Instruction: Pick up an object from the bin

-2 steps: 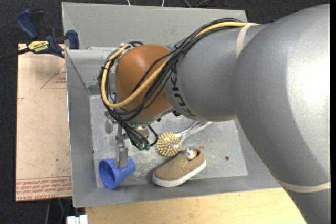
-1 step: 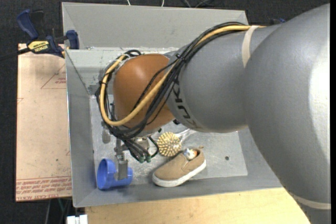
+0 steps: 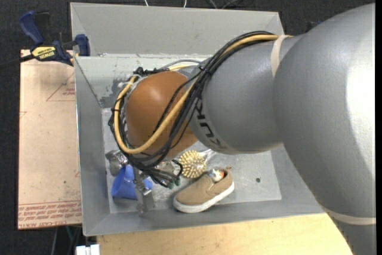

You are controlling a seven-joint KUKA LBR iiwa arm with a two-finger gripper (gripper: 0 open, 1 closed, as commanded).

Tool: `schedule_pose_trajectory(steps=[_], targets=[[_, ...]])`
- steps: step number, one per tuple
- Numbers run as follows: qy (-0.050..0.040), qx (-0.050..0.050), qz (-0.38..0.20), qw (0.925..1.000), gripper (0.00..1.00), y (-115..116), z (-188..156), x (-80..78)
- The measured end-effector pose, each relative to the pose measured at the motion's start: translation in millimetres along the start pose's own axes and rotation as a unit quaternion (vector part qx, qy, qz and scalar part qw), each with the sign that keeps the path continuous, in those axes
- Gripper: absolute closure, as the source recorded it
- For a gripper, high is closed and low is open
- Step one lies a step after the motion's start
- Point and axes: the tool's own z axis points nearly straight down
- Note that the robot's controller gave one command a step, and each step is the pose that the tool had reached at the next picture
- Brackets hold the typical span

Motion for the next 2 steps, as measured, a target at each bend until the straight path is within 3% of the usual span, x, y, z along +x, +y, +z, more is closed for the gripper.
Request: schedule_pose_trajectory(steps=[1,2], targets=[[-0.0126,0.001,-0.062,0.9980,0.00,-1.4,53.2,2.1],[-0.0069,-0.001,0.087,0.9962,1.00,-4.7,54.1,1.2]])
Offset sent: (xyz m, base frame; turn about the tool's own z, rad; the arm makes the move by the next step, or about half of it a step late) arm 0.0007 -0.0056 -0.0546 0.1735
